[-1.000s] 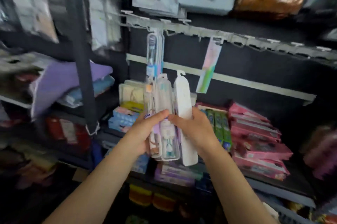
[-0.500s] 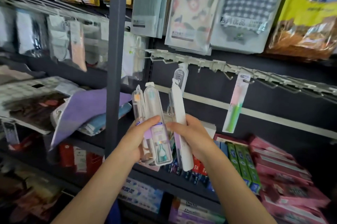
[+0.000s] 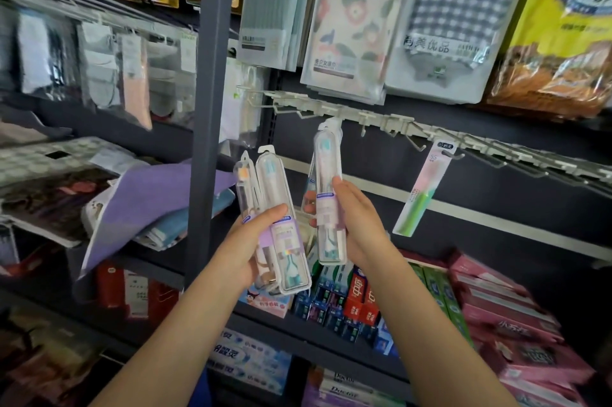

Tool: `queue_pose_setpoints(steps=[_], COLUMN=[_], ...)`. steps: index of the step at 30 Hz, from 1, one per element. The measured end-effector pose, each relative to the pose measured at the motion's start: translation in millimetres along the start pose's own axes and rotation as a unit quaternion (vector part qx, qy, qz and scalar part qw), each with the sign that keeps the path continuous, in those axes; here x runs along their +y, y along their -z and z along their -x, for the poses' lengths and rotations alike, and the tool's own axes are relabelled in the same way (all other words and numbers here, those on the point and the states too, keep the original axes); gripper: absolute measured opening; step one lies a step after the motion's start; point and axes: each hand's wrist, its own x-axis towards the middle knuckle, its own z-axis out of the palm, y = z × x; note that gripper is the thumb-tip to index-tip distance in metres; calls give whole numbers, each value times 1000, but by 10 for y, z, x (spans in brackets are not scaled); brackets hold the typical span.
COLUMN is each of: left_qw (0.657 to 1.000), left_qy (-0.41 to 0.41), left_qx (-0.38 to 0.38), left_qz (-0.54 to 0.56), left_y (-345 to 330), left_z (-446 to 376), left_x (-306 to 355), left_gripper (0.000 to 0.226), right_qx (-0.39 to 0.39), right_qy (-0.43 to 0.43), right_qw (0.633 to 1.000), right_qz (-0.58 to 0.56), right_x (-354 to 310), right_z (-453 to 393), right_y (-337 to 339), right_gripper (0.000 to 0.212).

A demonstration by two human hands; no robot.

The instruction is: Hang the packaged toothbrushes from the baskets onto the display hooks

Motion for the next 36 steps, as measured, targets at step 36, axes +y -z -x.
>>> queue_pose_setpoints(steps=[36], left_qw=[999], left_qy=[-28], left_qx=[-5], left_qz=[-39], left_y=[102], left_z=[-385], left_x=[-61], left_gripper=[65], right_qx=[80], right_qy=[-30], right_qw=[982], right_qz=[166], right_x=[709], right_z=[-374], right_y=[43], right_gripper=[43])
